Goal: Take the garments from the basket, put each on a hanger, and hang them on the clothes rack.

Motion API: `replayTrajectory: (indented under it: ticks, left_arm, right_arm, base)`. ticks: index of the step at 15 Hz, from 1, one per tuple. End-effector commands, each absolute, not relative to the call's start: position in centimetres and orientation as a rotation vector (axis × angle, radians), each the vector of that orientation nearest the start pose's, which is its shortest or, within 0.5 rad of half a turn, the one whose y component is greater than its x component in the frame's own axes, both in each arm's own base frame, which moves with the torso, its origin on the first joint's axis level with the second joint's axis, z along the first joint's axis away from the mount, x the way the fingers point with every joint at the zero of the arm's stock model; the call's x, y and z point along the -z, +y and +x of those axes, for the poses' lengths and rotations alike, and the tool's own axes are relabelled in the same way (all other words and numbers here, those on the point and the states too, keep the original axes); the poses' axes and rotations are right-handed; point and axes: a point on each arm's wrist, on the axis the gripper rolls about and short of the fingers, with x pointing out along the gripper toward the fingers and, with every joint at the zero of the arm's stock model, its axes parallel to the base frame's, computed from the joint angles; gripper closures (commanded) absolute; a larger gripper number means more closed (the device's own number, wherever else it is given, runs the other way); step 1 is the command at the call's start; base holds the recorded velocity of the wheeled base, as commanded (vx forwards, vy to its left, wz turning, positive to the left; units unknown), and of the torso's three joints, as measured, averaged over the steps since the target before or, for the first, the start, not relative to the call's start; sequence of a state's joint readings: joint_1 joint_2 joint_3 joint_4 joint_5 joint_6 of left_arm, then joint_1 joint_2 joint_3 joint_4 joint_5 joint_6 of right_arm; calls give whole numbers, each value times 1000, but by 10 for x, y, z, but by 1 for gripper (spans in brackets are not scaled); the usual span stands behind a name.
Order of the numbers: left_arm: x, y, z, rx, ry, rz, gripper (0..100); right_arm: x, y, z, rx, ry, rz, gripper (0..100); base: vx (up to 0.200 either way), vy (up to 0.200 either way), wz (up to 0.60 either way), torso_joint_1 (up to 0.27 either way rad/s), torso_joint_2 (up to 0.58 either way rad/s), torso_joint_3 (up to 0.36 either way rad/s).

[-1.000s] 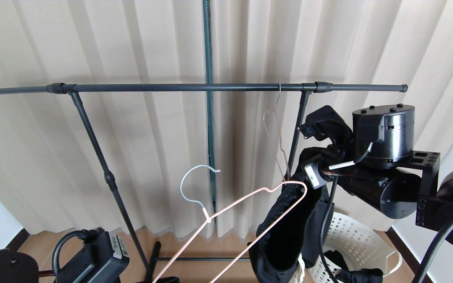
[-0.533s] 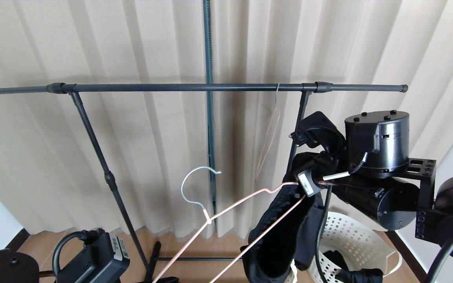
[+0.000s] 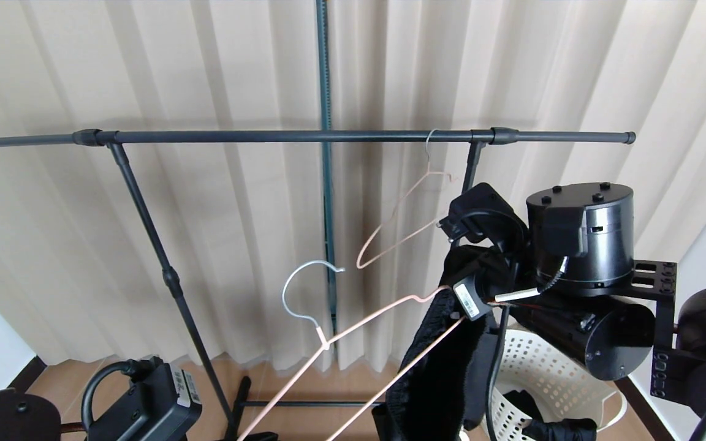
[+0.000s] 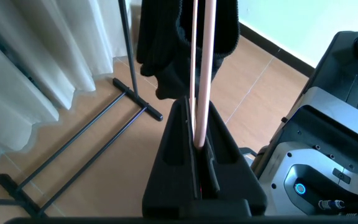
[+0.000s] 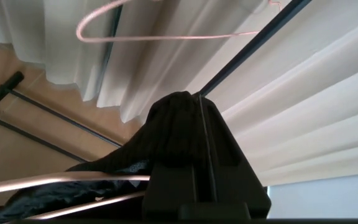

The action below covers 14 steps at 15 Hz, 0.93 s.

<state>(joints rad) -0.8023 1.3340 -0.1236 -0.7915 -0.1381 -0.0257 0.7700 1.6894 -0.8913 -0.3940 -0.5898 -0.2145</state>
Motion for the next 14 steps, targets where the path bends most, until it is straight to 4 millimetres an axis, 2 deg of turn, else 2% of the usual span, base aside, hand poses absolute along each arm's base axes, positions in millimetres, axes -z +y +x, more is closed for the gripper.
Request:
replayTrajectory:
  ticks: [1,14]
  left_arm:
    - [-113,-114,106,920,426,119,100]
    - [-112,-114,106,920,429,120,100]
  right_arm:
    - [-187,207,219,-227,290,-473,100]
    - [-193,225,184,-290,241,-489,100]
  base:
    - [0,0,0,0,0,0]
    - [0,0,0,0,0,0]
